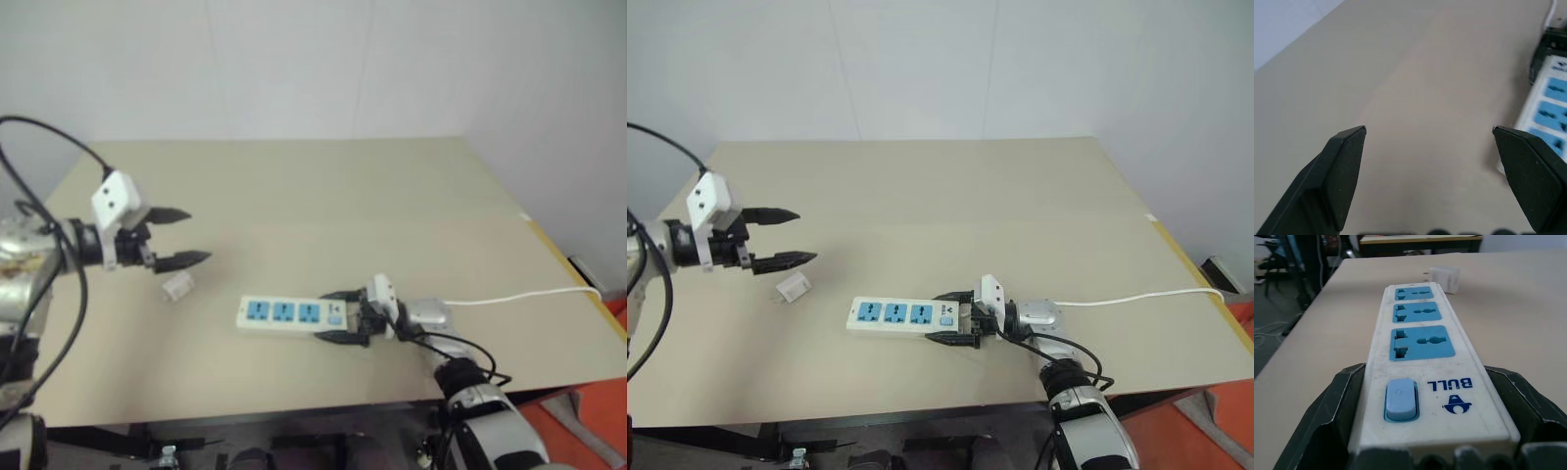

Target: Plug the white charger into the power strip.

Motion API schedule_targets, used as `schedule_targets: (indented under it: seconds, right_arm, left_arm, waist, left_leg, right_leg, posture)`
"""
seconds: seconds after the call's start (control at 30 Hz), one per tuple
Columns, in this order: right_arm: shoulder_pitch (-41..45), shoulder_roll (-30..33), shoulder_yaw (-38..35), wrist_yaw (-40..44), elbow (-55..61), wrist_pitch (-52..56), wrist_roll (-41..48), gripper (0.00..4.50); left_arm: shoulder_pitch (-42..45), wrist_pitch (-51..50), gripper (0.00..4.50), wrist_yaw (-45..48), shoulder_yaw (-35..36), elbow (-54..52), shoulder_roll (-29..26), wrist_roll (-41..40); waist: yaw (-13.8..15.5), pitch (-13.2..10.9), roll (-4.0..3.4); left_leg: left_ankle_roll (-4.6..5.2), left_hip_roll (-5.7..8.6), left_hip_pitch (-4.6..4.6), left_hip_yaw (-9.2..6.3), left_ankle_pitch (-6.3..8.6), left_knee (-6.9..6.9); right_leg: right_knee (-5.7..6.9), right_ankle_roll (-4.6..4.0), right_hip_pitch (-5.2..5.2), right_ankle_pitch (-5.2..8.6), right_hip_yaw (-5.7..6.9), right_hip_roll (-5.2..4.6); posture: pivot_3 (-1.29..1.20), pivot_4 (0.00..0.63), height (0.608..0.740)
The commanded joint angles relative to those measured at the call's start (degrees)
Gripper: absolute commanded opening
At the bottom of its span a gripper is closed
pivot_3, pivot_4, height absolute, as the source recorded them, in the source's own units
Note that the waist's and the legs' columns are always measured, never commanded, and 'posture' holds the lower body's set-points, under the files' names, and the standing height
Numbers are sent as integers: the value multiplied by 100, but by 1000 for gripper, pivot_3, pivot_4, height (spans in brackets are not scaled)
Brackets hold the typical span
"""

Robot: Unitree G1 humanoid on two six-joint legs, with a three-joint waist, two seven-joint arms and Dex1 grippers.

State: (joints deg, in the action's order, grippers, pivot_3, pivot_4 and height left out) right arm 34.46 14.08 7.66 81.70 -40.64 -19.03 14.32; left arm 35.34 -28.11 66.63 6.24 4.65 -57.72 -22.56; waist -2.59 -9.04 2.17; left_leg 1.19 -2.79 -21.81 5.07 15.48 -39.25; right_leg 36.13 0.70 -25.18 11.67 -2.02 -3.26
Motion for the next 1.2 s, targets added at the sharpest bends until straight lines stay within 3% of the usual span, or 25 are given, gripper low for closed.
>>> schedule_targets:
  seconds: [0.03,0.17,0.23,0.37,0.43,0.53,0.63,0.83,1.2]
  right_arm:
    - [134,-100,106,259,24,-13,29,3416]
    - [78,-190,203,299,-59,-87,-68,3416]
    - [29,-213,226,287,-56,-112,-92,3416]
    - [-81,-205,279,306,32,-109,-141,3416]
    - [-105,-203,294,297,66,-104,-159,3416]
    - [-143,-187,311,292,137,-78,-154,3416]
    - [-203,-178,317,267,227,-53,-137,3416]
    - [-344,-171,330,165,383,-21,-151,3416]
    - [-435,-153,364,49,611,144,-154,3416]
  left_arm:
    - [784,-900,4500,-168,-308,-130,-164,88]
    - [1880,-1985,4500,-3,-1137,-209,-264,359]
    - [2624,-2676,4500,-98,-1964,-66,-186,929]
    - [3909,-4062,4500,-456,-2797,800,401,1379]
    - [4573,-4634,4500,42,-3683,1430,517,1504]
    - [5338,-4668,4500,1082,-5209,2286,622,1870]
    - [5744,-4254,4500,1470,-5949,3399,1045,2348]
    - [5730,-3347,4500,1868,-6120,4968,1624,2992]
    - [5302,-1917,4500,1843,-5908,6344,2360,4115]
  waist:
    - [13,-1,1]
    - [17,-2,3]
    - [23,-3,4]
    - [20,-3,4]
    - [8,-4,5]
    - [-18,-6,3]
    - [9,-7,3]
    - [0,-10,9]
    - [5,-18,22]
  left_leg:
    - [0,0,-2,-1,0,0]
    - [-1,2,-10,-2,0,-1]
    - [-1,5,-12,-2,0,-1]
    - [-3,7,-12,-8,-2,-6]
    - [-3,8,-7,-8,-2,-5]
    - [-3,9,-11,-9,-2,-1]
    - [-4,8,-12,-10,-2,2]
    - [-4,8,-24,-8,-2,1]
    - [-3,11,-37,-11,-2,-2]
  right_leg:
    - [0,0,0,0,1,1]
    - [-2,2,-4,0,1,1]
    - [-1,3,-6,0,0,1]
    - [4,6,-4,1,0,2]
    - [7,7,-4,2,-4,4]
    - [8,9,-14,3,-12,10]
    - [6,9,-15,5,-12,13]
    - [5,8,-27,4,-16,11]
    - [4,8,-36,3,-16,7]
  posture:
    - [0,150,740]
    - [0,150,740]
    - [0,150,740]
    - [0,150,740]
    - [0,150,740]
    - [0,150,740]
    - [0,150,740]
    - [0,150,740]
    - [0,150,740]
